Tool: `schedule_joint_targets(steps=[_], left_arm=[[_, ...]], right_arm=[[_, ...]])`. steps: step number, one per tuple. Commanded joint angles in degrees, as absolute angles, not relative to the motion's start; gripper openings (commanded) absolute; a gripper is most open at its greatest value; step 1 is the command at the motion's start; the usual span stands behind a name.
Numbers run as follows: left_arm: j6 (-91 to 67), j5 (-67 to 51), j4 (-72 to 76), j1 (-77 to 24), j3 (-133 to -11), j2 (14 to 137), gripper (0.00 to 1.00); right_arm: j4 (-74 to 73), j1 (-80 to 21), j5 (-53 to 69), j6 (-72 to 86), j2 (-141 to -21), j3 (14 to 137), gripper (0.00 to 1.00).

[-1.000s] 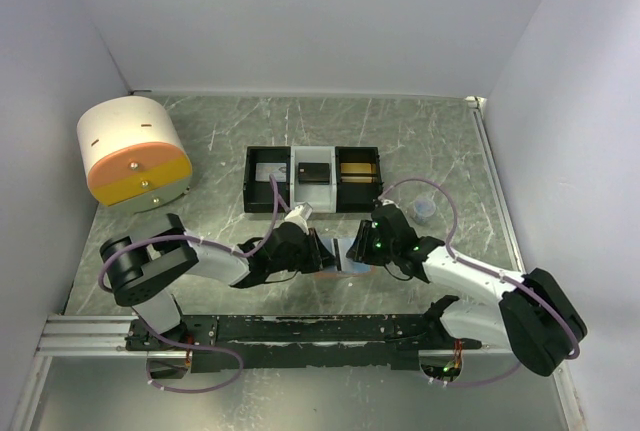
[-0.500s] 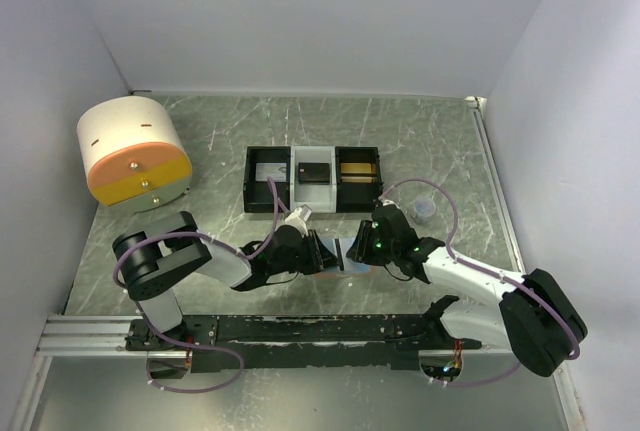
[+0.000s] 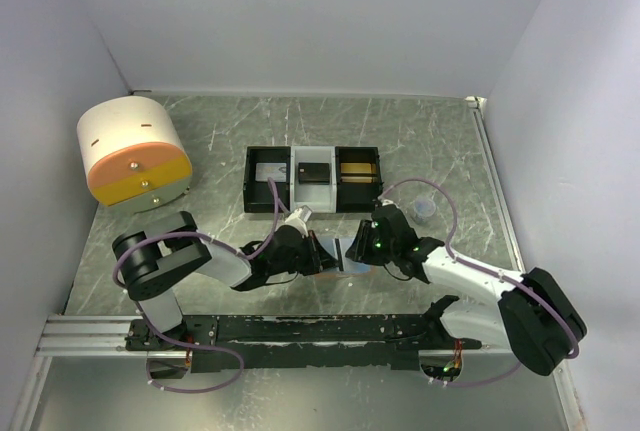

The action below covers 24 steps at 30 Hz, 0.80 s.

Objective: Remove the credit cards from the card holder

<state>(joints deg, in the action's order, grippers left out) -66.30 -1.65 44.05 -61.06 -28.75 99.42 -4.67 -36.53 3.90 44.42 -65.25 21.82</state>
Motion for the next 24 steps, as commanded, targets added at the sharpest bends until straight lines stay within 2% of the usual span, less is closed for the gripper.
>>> schedule_joint_targets(steps=[1,10,14,18,24], left_arm=[[-65.6,0.7,40.4,-60.9,-29.0,96.6,0.07],[-64.8,0.6,34.9,-60.9,-30.9,95.3,0.08],[-64.9,0.2,35.1,-61.0,-31.2,95.3,0.11],[-65.0,0.4,34.8,-61.0,-31.1,94.9,0.15],[-64.5,-1.5,39.6,-61.0,-31.0,96.2,0.28]], right_arm=[[-9.7,-36.4,2.5,43.8,-64.2,22.1,0.33],[-8.6,-36.4,8.0,41.7,-59.9,25.4,0.32],[-6.4,-36.4,8.7,42.3,-62.3,25.2,0.31],[-7.8,-36.4,4.5,43.0,-66.3,25.2,0.3],[-5.5,-36.5,4.9,44.7,-67.3,22.0,0.3]])
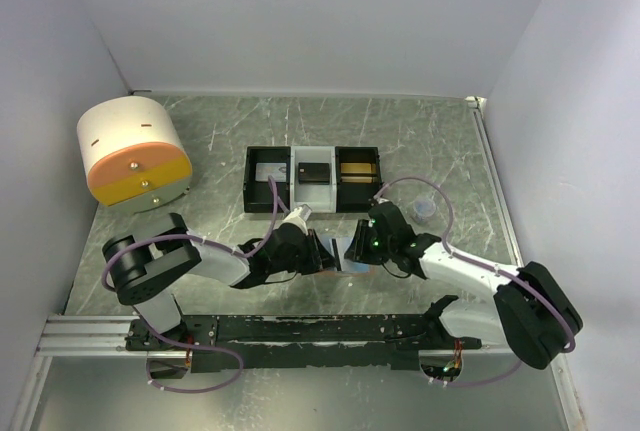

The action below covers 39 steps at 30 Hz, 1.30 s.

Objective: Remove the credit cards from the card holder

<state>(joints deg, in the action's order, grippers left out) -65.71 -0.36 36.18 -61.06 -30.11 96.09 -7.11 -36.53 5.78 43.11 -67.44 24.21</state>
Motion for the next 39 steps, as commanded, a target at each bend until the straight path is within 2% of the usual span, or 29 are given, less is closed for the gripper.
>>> schedule_joint_targets(steps=[1,10,19,25,35,39], left_arm=[[-64.6,-1.8,40.9,-61.0,-31.0,96.8,0.3],[-67.2,-4.0,51.4,-61.0,-29.6,101.2,0.32],[-66.5,-0.6,45.0,-61.0,-28.9,97.3,0.11],[-64.9,2.3,35.1,-61.0,-30.0,92.8,0.07],[-63.3,3.8,29.1,-61.0,-31.0,89.5,0.07],[-63.3,4.5,29.2,-61.0,-29.7,87.3,0.07]], right_arm=[[-4.9,-36.4,5.0,45.8,-66.9,21.0,0.3],[-4.4,-36.4,4.4,48.8,-63.4,17.7,0.31],[-6.7,-36.3,3.0,47.6,-62.8,19.8,0.31],[-6.7,-36.2,4.6,45.4,-62.9,21.9,0.32],[-3.7,-36.2,8.1,41.4,-56.4,22.3,0.43],[1.4,-36.2,10.4,42.3,-53.9,19.7,0.52]])
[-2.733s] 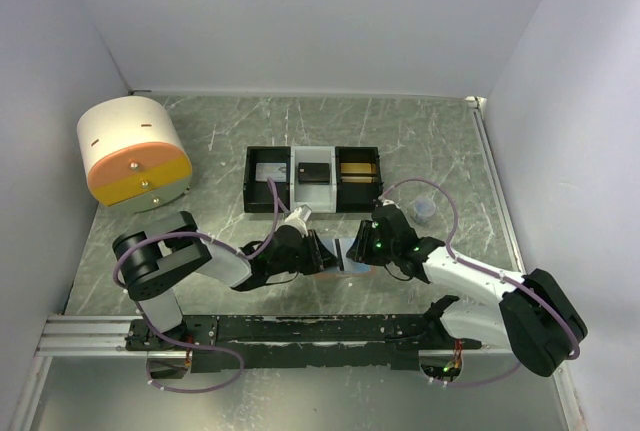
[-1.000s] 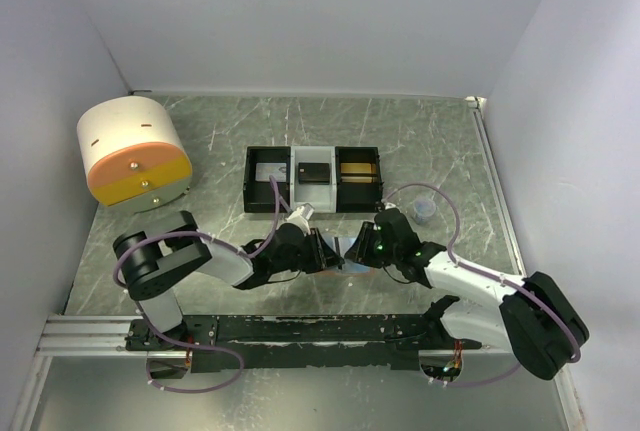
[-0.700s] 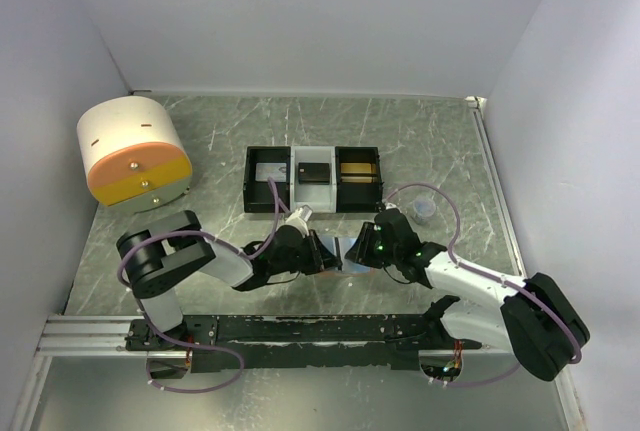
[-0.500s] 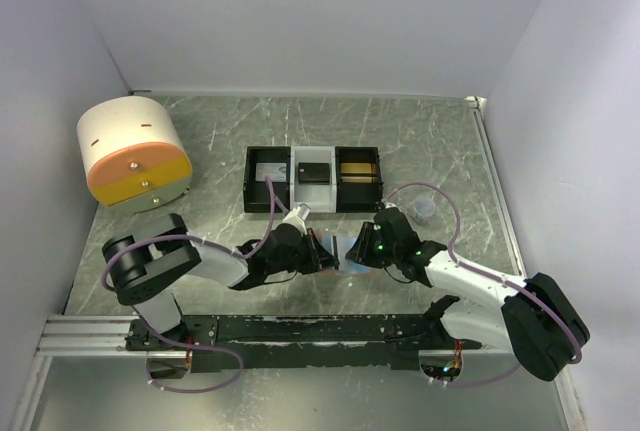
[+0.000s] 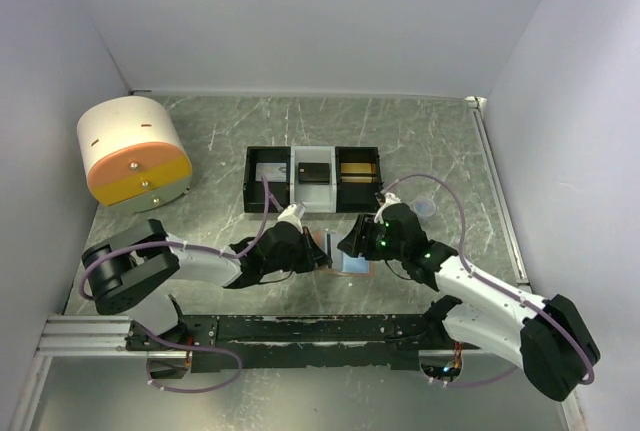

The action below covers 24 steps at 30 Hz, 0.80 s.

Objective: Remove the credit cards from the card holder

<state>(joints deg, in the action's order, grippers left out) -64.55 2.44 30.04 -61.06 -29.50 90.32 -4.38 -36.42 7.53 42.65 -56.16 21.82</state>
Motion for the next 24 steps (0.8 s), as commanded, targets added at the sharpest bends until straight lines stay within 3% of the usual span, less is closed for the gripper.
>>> schedule_joint_targets(steps=[1,11,18,24], left_arm=[[-63.2,4.8,28.6,-61.0,-29.6,86.6,0.07],[-60.4,5.1,31.3,-60.9,-25.8,80.5,0.07],[-57.6,4.6,34.5,-60.3,-20.6,74.2,0.07],[-54.0,4.3,32.9,-58.2,-16.2,64.5,0.07]], right_arm=[[3.1,-36.2,10.9,42.6,-53.2,19.0,0.55],[10.1,-36.2,14.3,42.5,-50.1,15.5,0.63],[4.7,-35.5,11.5,41.2,-48.8,18.2,0.64],[11.6,-28.6,24.9,42.1,-51.9,17.3,0.63]])
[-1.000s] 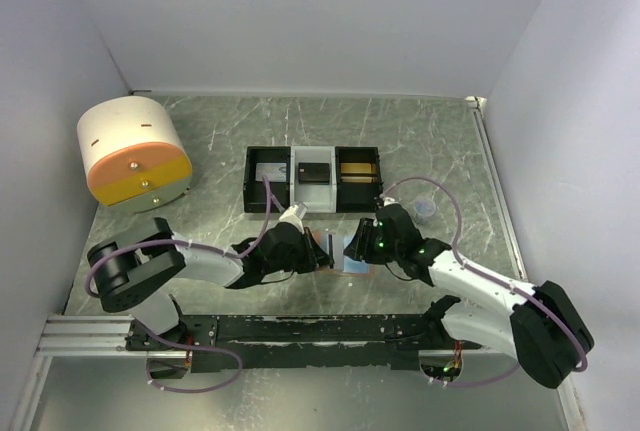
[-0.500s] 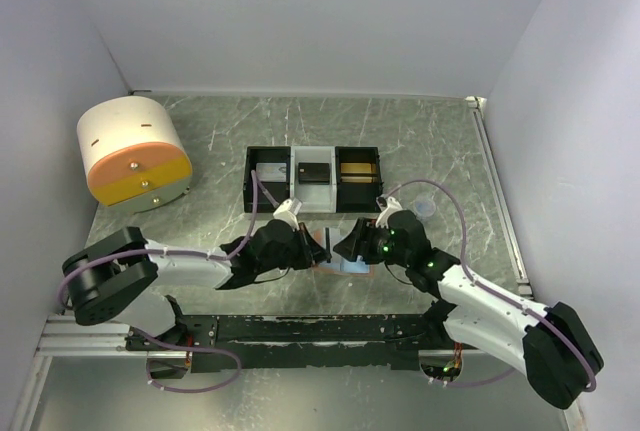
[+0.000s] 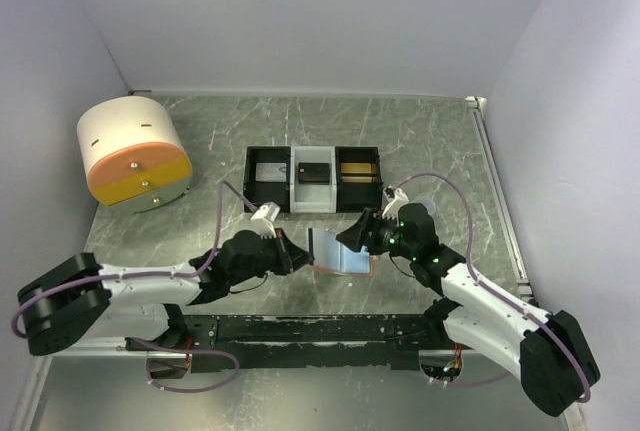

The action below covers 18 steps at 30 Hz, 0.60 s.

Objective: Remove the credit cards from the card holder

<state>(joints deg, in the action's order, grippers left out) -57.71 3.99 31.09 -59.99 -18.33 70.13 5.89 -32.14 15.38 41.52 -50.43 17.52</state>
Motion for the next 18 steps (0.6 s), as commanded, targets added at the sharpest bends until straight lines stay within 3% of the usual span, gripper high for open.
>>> schedule_joint_targets(steps=[1,10,18], left_arm=[[-53.7,3.5,32.9,-57.5,-15.1,62.8,0.07],[-51.5,-1.9,31.4,-53.8,-9.1,50.6,0.07],[-51.7,-8.1,38.8,-53.6,-9.3,53.6,0.07]], right_arm=[[15.1,-27.2,27.4,43.8,-52.1,16.1,0.63],[34.4,-26.6,39.8,51.0,-53.5,10.8,0.61],[40.4,-26.6,41.4,53.8,-53.7,9.4,0.58]])
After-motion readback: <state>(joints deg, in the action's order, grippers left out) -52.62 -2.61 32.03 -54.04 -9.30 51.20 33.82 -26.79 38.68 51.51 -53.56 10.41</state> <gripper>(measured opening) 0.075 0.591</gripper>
